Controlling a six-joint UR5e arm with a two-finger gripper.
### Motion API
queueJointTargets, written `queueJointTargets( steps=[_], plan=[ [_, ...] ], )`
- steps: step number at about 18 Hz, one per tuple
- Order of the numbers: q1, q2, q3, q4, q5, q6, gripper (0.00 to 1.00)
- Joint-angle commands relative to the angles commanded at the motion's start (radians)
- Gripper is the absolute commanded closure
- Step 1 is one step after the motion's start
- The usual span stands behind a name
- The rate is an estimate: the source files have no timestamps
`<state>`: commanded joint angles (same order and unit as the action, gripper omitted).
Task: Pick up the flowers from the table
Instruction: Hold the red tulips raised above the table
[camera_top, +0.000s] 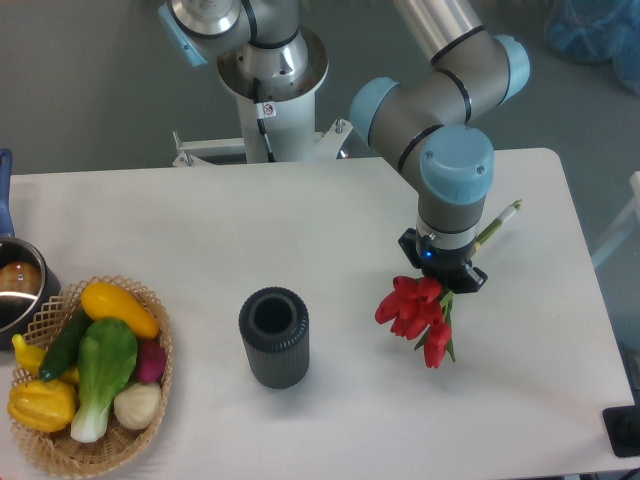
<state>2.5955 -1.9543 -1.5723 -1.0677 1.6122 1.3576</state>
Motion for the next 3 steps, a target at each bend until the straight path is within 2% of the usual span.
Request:
queueJointTargets(
  steps=[3],
  plan=[
    [-0.002,0.006,0.003,0.0,0.002,0.0,1.0]
  ],
)
